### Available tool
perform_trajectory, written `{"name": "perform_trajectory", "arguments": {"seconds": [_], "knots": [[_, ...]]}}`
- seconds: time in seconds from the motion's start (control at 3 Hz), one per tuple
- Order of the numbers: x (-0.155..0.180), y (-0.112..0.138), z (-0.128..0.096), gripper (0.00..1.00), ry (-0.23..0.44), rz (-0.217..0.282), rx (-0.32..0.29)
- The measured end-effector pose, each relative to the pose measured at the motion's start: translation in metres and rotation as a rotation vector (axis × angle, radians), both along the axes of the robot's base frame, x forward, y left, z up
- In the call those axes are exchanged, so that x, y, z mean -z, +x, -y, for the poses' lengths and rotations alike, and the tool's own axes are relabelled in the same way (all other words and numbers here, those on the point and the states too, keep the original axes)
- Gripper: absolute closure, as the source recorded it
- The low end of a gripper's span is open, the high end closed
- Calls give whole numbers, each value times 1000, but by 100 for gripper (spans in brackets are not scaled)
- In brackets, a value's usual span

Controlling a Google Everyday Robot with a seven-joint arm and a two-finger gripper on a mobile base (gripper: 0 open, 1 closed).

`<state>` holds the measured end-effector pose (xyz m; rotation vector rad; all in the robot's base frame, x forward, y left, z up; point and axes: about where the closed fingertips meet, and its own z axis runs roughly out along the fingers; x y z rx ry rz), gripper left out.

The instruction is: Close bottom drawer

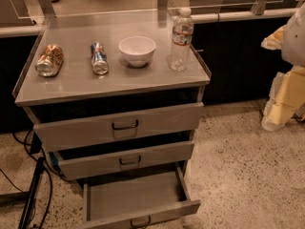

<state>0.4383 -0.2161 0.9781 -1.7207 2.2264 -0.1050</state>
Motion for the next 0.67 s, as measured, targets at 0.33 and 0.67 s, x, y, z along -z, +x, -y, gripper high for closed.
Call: {"name": "perform_trajectory", "arguments": {"seconds": [0.33,0.67], "knots": [[0,0,0,1,0,0,0],[0,0,0,22,0,0,0]]}}
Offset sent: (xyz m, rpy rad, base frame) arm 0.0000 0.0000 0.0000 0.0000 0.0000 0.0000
